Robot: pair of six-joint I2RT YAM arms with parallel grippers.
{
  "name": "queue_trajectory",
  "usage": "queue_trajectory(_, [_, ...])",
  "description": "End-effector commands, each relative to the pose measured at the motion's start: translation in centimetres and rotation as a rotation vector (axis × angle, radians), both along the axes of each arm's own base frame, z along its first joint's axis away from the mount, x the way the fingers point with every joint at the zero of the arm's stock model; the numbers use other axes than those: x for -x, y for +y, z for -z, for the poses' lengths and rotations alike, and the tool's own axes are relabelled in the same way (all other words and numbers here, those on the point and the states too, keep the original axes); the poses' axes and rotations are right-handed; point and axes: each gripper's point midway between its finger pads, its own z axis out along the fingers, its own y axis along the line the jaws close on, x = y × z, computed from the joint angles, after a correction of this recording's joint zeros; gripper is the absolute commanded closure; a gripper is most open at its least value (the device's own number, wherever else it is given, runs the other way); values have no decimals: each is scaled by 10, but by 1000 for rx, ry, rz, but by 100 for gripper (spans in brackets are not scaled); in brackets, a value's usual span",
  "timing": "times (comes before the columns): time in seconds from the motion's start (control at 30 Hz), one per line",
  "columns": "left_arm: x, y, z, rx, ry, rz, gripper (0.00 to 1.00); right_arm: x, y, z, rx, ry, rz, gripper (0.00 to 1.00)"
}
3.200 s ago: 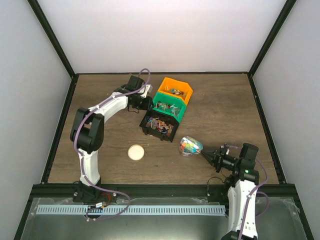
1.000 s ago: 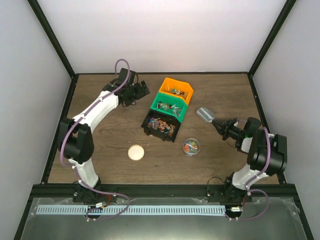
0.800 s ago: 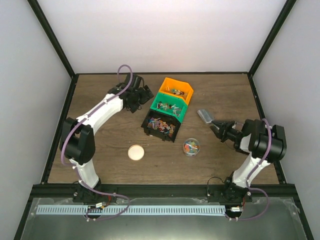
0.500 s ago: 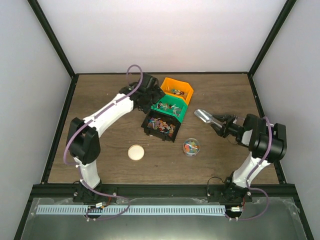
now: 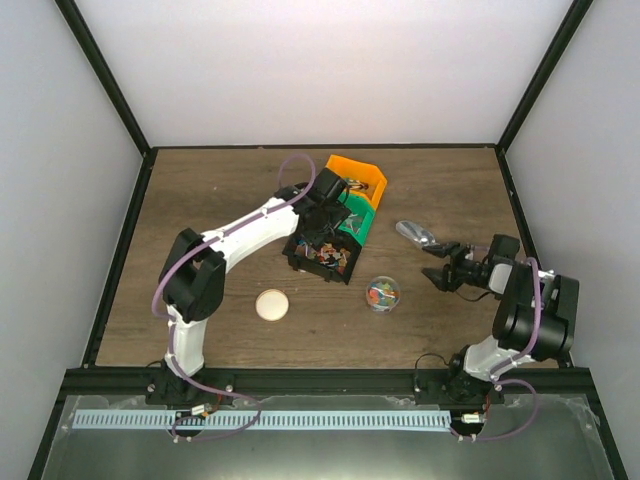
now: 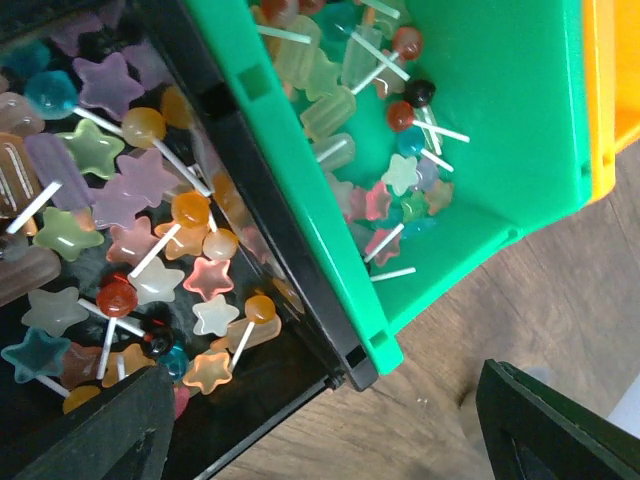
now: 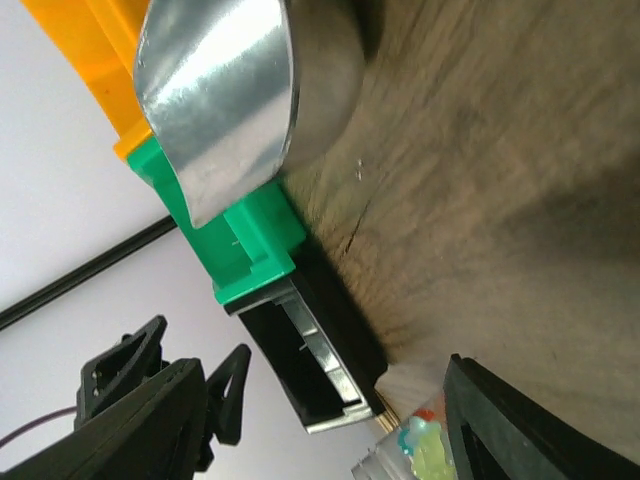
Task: Pack the candies
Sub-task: Place the spatula at the center of the board, then adjust the storage box at the center of the board.
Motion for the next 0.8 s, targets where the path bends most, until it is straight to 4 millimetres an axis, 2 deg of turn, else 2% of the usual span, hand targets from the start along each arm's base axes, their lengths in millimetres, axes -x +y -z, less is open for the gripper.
queue_trajectory(0.0, [-1,12,8,-14,33,-119,16,11,1,-10,22,-13,-4,34])
queue_trajectory(0.1, [-8,7,19,24,55,-148,20,14,-3,-8,89,-7,-12,37])
queue_trajectory(0.23, [-11,2,37,26,107,-147,31,19,-2,-4,97,15,-26,42])
queue_trajectory(0.33, [-16,2,45,32,116,-153,42,18,-2,-5,103,13,-26,44])
queue_trajectory(0.53, [-35,10,55,21,115,-74,52,13,-4,-5,97,23,-32,47])
queue_trajectory(0.77, [-63,34,38,-59,28,79,67,11,-5,-4,101,29,-34,50])
